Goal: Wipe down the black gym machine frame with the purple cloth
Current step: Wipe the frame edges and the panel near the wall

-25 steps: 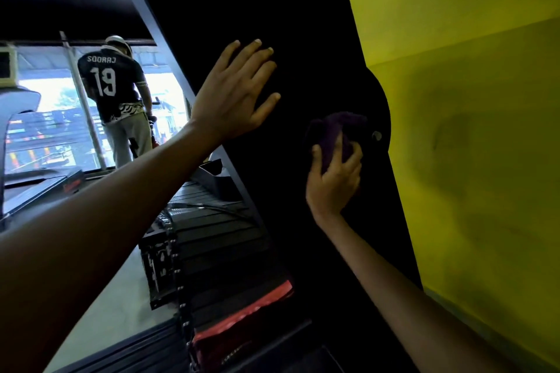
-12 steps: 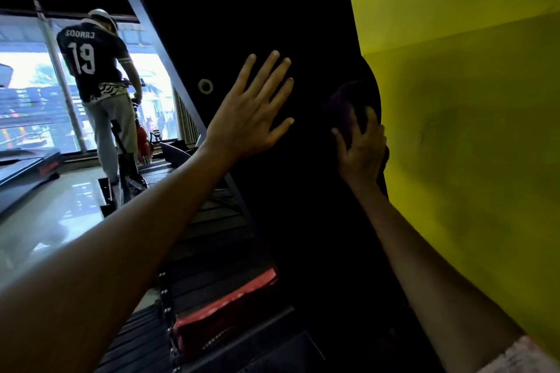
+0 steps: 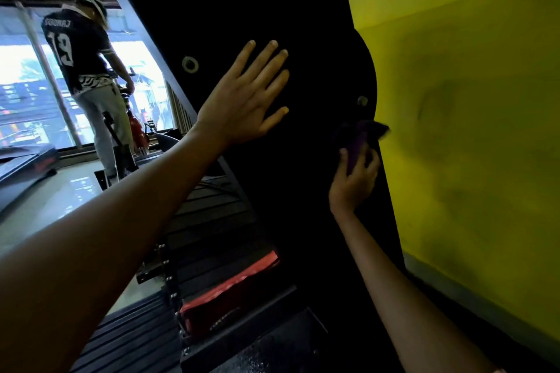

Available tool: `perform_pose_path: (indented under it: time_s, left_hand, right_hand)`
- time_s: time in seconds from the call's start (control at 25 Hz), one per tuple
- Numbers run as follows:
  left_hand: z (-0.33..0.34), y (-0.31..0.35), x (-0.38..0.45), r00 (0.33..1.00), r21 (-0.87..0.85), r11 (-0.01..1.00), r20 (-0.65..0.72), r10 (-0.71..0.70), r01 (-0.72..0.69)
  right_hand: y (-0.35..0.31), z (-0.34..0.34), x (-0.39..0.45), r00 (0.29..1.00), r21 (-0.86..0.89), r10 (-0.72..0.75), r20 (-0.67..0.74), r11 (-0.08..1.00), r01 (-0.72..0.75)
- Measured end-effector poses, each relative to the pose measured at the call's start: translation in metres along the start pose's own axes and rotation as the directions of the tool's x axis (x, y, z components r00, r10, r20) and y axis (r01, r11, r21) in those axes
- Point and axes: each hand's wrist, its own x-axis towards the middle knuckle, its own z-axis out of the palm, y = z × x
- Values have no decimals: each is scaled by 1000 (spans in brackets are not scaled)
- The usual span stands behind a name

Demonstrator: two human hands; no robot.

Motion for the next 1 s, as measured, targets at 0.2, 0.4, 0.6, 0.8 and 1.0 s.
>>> perform_pose_path:
  time_s: [0.2,0.4,0.6,0.8,1.0]
  left_hand:
    - [-1,2,1,999,8,1000,-38,23,-23]
    - [-3,2,2,1000,-22,1000,-1,-14,14]
    - [-6,3,2,998,-108,994,61,-25,31]
    - [-8,2,1,994,-107,993,99,-43,53]
    - [-9,3,2,996,-98,995,86,-26,35]
  right_hand:
    - [-41,10,-62,850,17,527,18,849,-528]
    - [-86,19,-122,1000,45,-7,-18,999,8]
    - [-13,6,-126,609,53,-777,158,623,780]
    - [77,-4,-134,758,-26,-636,142,763,646]
    - [99,-8,-155,921,-49,387,44,922,-385]
